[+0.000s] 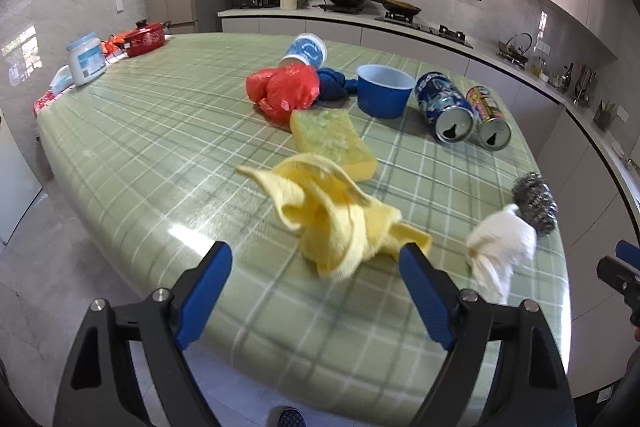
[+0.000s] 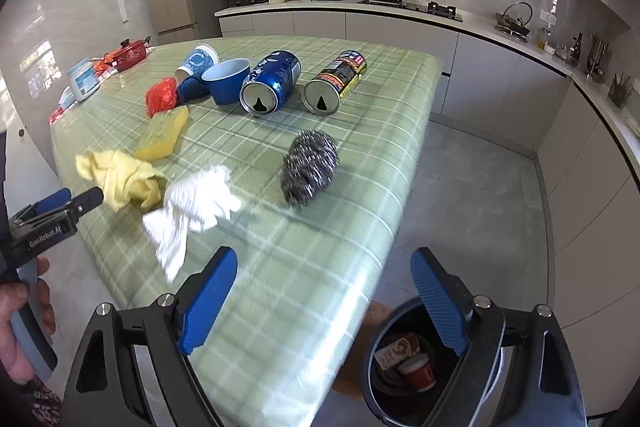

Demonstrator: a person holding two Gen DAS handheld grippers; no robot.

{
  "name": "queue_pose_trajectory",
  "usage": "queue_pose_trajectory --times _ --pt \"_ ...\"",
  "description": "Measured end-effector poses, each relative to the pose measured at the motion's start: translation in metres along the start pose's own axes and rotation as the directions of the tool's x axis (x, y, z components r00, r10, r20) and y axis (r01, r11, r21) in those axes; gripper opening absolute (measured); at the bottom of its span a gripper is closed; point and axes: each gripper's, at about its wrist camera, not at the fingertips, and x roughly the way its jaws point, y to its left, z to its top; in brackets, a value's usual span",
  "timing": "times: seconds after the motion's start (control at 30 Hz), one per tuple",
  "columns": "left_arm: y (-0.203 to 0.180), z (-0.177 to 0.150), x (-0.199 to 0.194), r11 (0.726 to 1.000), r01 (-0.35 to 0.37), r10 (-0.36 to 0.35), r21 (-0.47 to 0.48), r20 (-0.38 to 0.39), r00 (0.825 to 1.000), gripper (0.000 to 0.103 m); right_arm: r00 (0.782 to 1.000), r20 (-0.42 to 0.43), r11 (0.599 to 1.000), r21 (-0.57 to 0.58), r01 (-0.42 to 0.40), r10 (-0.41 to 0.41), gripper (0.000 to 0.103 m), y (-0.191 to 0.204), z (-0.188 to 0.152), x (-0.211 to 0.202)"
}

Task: Collect trash
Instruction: 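Grasp the yellow cloth with the left tool while the right tool grasps the steel wool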

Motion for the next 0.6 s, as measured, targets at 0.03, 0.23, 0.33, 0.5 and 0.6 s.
queue_pose_trajectory --times 0.03,0.23,0.33,0.5,0.6 --pt "0.001 0.003 0.006 1.0 0.005 -0.005 0.003 -0.006 1.0 0.083 1.0 0.0 1.0 0.003 0.002 -0.002 0.089 0.002 0.005 0.006" --pt "0.007 0.014 0.033 0.999 0.031 -0.03 0.013 -0.051 0.998 0.076 1.0 -0.024 0.999 0.035 0.002 -0.002 0.078 0.007 0.028 0.041" --pt "0.01 0.018 0.044 0.999 0.048 -0.046 0.016 -0.066 0.997 0.074 0.999 -0.035 0.999 0.047 0.002 0.0 0.077 0.011 0.038 0.057" --pt "0.011 0.024 0.056 0.996 0.083 -0.081 0.023 -0.091 0.993 0.06 0.999 -0.05 0.998 0.057 0.01 -0.008 0.077 0.014 0.049 0.08" --pt "0.01 0.027 0.059 0.995 0.099 -0.096 0.029 -0.098 0.99 0.054 0.997 -0.07 0.998 0.062 0.023 -0.019 0.077 0.013 0.053 0.093"
